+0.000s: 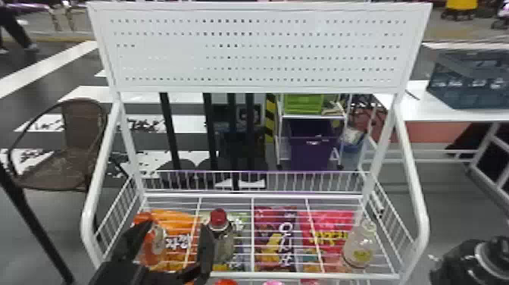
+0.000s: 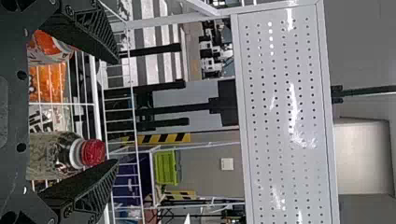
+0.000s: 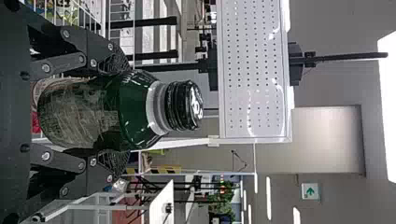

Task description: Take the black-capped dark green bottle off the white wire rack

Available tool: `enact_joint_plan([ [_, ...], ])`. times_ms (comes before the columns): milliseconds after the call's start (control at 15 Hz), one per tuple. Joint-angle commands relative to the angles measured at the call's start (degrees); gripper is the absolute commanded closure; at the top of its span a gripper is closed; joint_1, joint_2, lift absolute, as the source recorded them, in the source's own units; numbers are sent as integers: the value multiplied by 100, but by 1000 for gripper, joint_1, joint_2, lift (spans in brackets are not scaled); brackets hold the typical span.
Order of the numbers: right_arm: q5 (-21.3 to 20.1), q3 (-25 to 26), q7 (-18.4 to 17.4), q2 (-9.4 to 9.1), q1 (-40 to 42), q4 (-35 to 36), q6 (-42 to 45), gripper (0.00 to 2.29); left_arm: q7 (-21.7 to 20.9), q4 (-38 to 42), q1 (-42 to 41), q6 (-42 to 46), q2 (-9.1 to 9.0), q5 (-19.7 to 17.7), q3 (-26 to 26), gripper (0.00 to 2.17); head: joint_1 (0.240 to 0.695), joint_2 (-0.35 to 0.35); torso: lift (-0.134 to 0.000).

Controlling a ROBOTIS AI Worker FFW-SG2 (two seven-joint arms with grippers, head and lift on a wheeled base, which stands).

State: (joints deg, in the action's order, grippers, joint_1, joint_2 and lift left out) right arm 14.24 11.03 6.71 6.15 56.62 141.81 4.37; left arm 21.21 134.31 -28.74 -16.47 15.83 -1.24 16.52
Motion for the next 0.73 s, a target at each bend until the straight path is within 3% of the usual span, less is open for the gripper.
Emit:
enact_joint_plan([
  [0, 8, 14, -3, -53, 7, -31, -12, 1767, 6, 8, 17, -1, -1, -8, 9, 140, 499, 0, 0],
  [667, 8, 22, 6, -35, -54, 75, -451, 1764, 15, 26, 26, -1, -1, 1, 9, 140, 499, 0, 0],
])
